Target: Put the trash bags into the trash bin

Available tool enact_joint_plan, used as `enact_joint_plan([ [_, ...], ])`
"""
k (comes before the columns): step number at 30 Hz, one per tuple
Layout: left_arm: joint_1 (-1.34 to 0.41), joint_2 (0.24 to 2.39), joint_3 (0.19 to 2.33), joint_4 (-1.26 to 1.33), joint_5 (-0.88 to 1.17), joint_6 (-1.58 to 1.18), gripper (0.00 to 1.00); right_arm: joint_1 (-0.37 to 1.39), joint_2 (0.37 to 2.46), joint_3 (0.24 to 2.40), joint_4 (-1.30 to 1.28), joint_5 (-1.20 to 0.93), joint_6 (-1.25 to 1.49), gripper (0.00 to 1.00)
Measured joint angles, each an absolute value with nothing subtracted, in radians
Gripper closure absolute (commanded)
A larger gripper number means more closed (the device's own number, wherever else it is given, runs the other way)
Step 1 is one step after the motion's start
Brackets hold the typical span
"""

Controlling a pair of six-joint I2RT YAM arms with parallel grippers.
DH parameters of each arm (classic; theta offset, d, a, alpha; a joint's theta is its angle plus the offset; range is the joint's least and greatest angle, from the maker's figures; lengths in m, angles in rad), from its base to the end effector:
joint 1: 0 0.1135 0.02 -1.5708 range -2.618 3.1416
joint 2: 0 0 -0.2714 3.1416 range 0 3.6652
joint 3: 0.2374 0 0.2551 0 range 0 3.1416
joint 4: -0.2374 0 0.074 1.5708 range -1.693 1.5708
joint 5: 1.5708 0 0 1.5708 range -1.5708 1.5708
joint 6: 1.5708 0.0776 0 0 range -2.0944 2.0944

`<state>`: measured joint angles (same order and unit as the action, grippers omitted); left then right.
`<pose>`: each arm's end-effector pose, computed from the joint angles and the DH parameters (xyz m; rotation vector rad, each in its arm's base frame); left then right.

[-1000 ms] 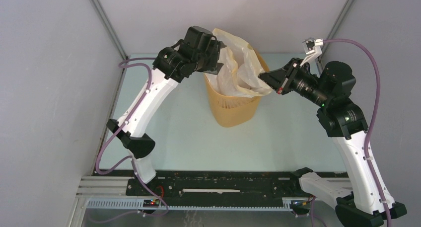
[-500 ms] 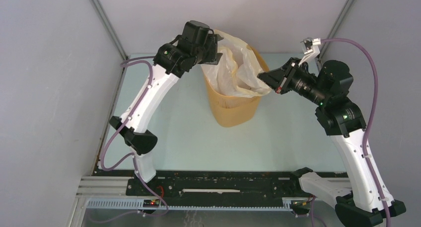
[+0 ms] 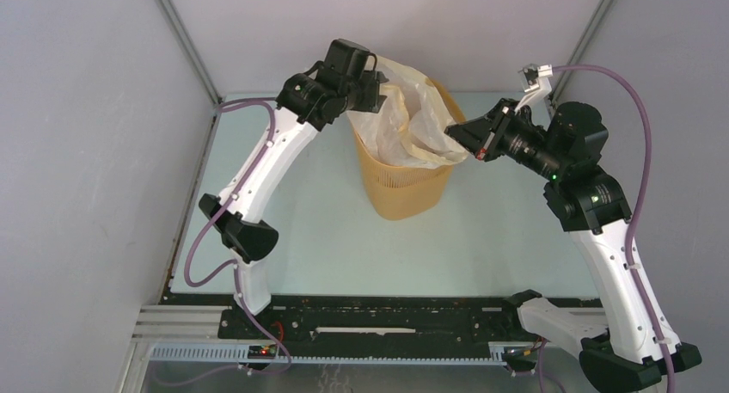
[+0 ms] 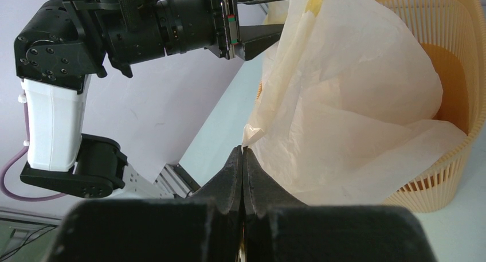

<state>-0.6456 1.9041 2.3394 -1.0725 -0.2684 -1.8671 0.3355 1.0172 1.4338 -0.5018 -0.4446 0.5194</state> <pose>0.3542 -0.2410 0.4404 -1.5149 1.8784 -1.0533 0.1999 0.1050 0.4873 -0.1967 1.7383 1.0044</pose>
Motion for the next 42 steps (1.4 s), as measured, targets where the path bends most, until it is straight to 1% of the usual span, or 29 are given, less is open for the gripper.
enact_joint_plan([
  [3,-0.638,1.904,2.339,-1.094,-0.267,-1.857,0.50,0.336,1.021,1.434,-0.498,-0.443,0.521,1.00],
  [6,-0.630,1.904,2.337,-1.112,-0.262,-1.849,0.42,0.336,1.021,1.434,-0.498,-0.440,0.522,1.00],
  [9,-0.617,1.904,2.338,-1.117,-0.256,-1.840,0.40,0.336,1.021,1.434,-0.498,-0.433,0.522,1.00],
  [11,-0.607,1.906,2.338,-1.120,-0.252,-1.831,0.41,0.336,1.021,1.434,-0.498,-0.428,0.522,1.00],
  [13,-0.599,1.909,2.338,-1.123,-0.249,-1.822,0.46,0.336,1.021,1.434,-0.498,-0.426,0.522,1.00],
  [16,-0.590,1.913,2.337,-1.125,-0.239,-1.805,0.58,0.336,1.021,1.434,-0.498,-0.423,0.522,1.00],
  [17,-0.587,1.913,2.337,-1.125,-0.234,-1.798,0.65,0.336,1.021,1.434,-0.498,-0.423,0.522,1.00],
  [18,-0.584,1.913,2.337,-1.124,-0.231,-1.785,0.78,0.336,1.021,1.434,-0.498,-0.421,0.522,1.00],
  [19,-0.582,1.913,2.337,-1.124,-0.228,-1.766,0.95,0.336,1.021,1.434,-0.498,-0.419,0.522,1.00],
  [20,-0.581,1.913,2.337,-1.122,-0.227,-1.757,0.99,0.336,1.021,1.434,-0.498,-0.419,0.522,1.00],
  [29,-0.564,1.908,2.335,-1.055,-0.199,-1.546,1.00,0.322,1.021,1.455,-0.508,-0.403,0.517,1.00],
  [35,-0.559,1.801,2.223,-0.915,-0.134,-1.282,1.00,0.266,1.019,1.504,-0.535,-0.439,0.514,1.00],
  [37,-0.559,1.731,2.144,-0.841,-0.101,-1.181,1.00,0.254,1.012,1.509,-0.540,-0.486,0.514,1.00],
  [42,-0.556,1.491,1.840,-0.633,0.004,-0.965,1.00,0.252,0.972,1.461,-0.523,-0.620,0.524,1.00],
])
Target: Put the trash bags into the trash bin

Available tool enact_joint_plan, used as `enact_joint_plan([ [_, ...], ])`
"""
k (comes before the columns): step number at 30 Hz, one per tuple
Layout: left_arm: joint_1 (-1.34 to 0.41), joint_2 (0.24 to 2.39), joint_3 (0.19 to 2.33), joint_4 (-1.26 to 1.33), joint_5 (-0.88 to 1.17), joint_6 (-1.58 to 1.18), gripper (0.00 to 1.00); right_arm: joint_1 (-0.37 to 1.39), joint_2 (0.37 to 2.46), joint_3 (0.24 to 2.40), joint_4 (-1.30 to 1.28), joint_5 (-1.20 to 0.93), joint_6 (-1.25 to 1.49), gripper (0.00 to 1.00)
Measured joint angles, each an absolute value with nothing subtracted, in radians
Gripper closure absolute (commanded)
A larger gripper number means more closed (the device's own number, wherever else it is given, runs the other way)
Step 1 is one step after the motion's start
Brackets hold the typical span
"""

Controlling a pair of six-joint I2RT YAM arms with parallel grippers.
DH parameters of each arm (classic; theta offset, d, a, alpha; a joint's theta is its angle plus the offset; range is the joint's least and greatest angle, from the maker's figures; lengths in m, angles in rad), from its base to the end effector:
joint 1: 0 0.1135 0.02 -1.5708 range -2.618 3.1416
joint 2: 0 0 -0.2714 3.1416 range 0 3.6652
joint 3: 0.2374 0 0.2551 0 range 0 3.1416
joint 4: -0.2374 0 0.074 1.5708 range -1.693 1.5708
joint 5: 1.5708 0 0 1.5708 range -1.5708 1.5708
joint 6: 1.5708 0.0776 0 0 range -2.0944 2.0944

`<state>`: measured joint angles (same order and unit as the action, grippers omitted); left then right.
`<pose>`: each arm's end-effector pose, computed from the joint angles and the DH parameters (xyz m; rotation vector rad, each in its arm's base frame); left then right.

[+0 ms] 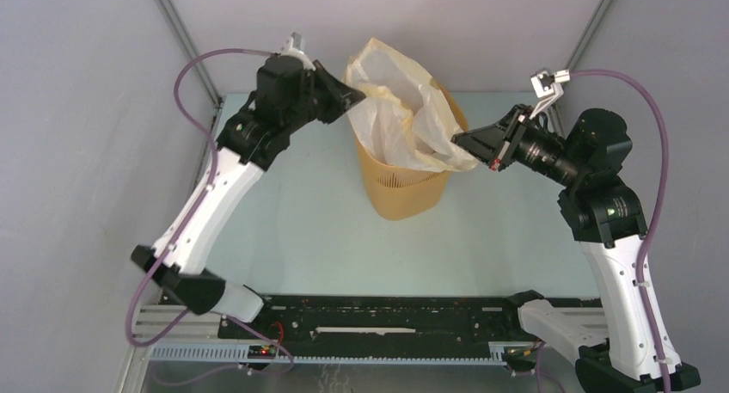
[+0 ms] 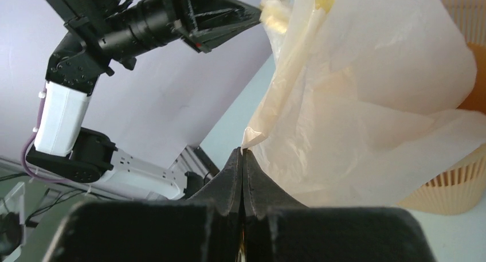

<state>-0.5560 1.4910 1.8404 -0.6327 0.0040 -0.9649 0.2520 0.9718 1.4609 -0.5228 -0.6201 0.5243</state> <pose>0.3025 -0.1883 0.4829 -0.4015 1.9514 -1.0333 0.1773 0.0922 0.5025 -0.2798 1.6882 1.0829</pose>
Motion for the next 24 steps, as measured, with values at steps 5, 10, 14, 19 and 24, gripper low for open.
enact_joint_plan([
  [5,-0.528,1.273,1.538,-0.505,0.118,-0.841,1.00,0.228,0.957,1.424,-0.551,-0.636,0.538,1.00],
  [10,-0.448,1.119,1.333,-0.525,0.156,-0.812,1.00,0.181,0.970,1.432,-0.602,-0.579,0.547,1.00],
  [14,-0.379,1.115,1.327,-0.574,0.173,-0.811,0.81,0.181,1.009,1.456,-0.625,-0.564,0.548,1.00],
  [19,-0.395,1.137,1.346,-0.538,0.257,-0.900,0.30,0.186,1.046,1.508,-0.678,-0.549,0.536,1.00],
  [24,-0.488,1.173,1.385,-0.437,0.251,-1.069,0.27,0.191,1.037,1.514,-0.694,-0.543,0.532,1.00],
])
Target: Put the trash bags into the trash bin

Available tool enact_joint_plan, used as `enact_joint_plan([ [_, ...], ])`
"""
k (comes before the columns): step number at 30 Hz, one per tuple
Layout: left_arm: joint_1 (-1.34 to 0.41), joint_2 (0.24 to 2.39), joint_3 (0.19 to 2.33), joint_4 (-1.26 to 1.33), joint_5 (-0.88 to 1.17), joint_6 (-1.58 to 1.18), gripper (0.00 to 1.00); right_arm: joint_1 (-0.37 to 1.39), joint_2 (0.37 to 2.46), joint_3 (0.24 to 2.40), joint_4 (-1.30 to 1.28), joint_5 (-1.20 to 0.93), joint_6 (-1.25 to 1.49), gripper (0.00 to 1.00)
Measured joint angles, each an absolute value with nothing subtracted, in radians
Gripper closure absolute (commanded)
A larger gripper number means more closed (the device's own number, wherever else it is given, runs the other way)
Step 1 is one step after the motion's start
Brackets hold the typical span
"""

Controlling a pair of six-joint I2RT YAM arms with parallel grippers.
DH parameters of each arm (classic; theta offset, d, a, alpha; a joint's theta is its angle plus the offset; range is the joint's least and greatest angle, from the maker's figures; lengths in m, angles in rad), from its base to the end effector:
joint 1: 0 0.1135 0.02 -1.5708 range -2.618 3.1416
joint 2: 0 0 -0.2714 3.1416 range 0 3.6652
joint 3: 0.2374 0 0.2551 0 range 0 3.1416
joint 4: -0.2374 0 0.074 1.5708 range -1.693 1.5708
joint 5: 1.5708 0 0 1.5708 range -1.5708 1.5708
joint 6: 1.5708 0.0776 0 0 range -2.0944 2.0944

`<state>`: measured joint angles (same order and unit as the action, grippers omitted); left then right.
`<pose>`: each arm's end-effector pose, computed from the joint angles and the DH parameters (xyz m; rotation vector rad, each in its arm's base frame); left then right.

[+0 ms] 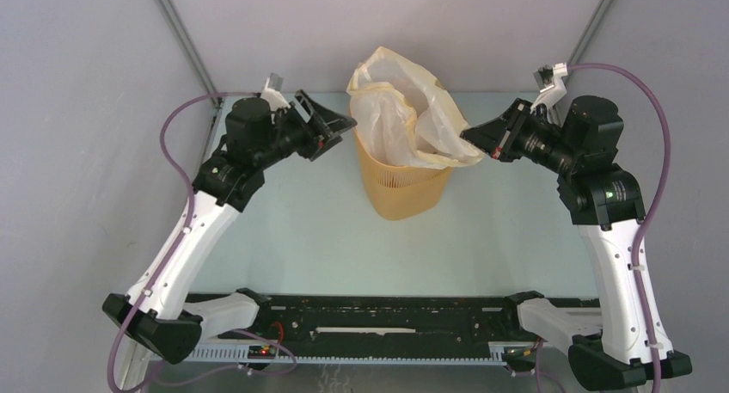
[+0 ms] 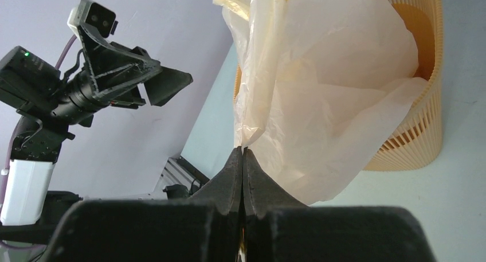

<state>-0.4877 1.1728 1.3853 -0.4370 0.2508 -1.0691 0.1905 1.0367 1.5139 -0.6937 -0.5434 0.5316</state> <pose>0.2471 -0.1529 0.4414 -0.3784 1.9624 -1.2919 0.2002 0.0795 0.4841 -0.0930 1.8658 0.9929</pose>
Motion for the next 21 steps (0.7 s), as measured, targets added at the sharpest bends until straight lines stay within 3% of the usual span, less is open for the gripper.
enact_joint_plan([
  [5,-0.624,1.325,1.568,-0.456,0.120,-1.092,0.27,0.194,1.035,1.514,-0.696,-0.543,0.532,1.00],
  [8,-0.704,1.414,1.701,-0.485,-0.016,-1.044,0.38,0.199,1.030,1.513,-0.695,-0.543,0.532,1.00],
  [14,-0.775,1.557,1.953,-0.604,-0.259,-0.994,0.46,0.205,1.009,1.505,-0.690,-0.544,0.533,1.00],
  [21,-0.788,1.685,2.130,-0.754,-0.402,-0.997,0.44,0.206,1.000,1.505,-0.688,-0.544,0.533,1.00],
])
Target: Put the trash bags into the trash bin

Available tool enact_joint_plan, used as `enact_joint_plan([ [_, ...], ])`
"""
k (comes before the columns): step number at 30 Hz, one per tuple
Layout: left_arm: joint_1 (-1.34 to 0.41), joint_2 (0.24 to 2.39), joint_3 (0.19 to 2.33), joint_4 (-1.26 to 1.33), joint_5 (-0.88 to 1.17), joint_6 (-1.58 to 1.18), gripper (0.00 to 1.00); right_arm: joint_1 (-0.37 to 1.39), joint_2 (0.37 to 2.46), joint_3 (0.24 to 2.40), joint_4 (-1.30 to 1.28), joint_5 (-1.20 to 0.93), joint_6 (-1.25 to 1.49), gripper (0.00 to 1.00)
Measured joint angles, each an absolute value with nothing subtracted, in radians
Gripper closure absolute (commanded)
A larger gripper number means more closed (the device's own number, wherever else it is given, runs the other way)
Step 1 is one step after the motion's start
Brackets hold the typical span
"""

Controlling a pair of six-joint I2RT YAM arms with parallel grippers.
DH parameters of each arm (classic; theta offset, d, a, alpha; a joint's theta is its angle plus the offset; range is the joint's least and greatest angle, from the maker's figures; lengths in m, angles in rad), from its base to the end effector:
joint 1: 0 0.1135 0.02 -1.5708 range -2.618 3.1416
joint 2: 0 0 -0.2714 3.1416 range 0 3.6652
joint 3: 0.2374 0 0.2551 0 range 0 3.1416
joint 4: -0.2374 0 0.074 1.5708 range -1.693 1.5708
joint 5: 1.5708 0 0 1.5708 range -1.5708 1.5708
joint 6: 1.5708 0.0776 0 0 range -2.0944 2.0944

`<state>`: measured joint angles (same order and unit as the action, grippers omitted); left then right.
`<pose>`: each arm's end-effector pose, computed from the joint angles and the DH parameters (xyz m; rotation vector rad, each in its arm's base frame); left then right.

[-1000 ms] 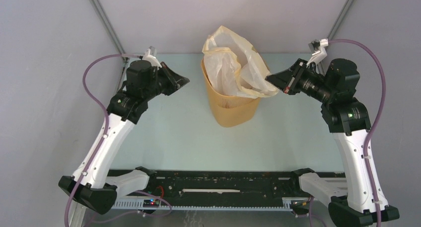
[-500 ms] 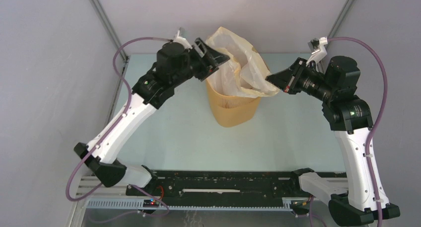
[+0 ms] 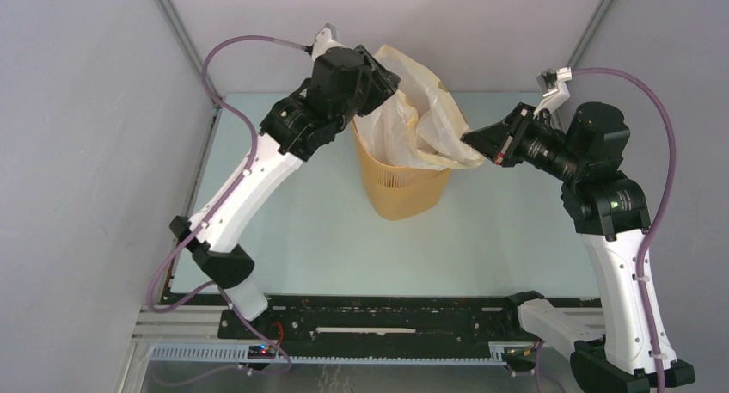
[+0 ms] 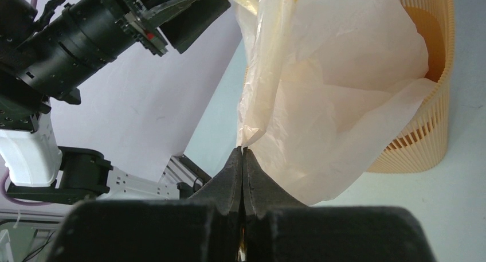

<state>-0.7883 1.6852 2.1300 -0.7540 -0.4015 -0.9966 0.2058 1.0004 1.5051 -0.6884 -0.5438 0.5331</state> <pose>0.2947 -0.2534 0.4997 -0.4844 1.8837 -0.8483 0.1871 0.0801 0.4887 -0.1178 1.8354 1.0037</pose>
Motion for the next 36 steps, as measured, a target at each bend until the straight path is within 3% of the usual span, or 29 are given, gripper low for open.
enact_joint_plan([
  [19,-0.829,1.791,2.220,-0.850,-0.466,-1.005,0.49,0.207,1.000,1.505,-0.688,-0.536,0.533,1.00],
  [21,-0.829,1.810,2.235,-0.848,-0.469,-1.001,0.53,0.208,1.000,1.505,-0.688,-0.535,0.533,1.00],
  [24,-0.825,1.831,2.243,-0.839,-0.467,-0.985,0.71,0.212,1.000,1.505,-0.688,-0.532,0.533,1.00],
  [29,-0.789,1.829,2.240,-0.836,-0.405,-0.941,0.89,0.212,1.000,1.505,-0.689,-0.524,0.533,1.00],
  [30,-0.774,1.821,2.233,-0.830,-0.379,-0.929,0.96,0.212,1.000,1.505,-0.691,-0.522,0.533,1.00],
  [36,-0.685,1.600,1.953,-0.694,-0.197,-0.845,1.00,0.139,1.019,1.510,-0.699,-0.537,0.546,1.00],
])
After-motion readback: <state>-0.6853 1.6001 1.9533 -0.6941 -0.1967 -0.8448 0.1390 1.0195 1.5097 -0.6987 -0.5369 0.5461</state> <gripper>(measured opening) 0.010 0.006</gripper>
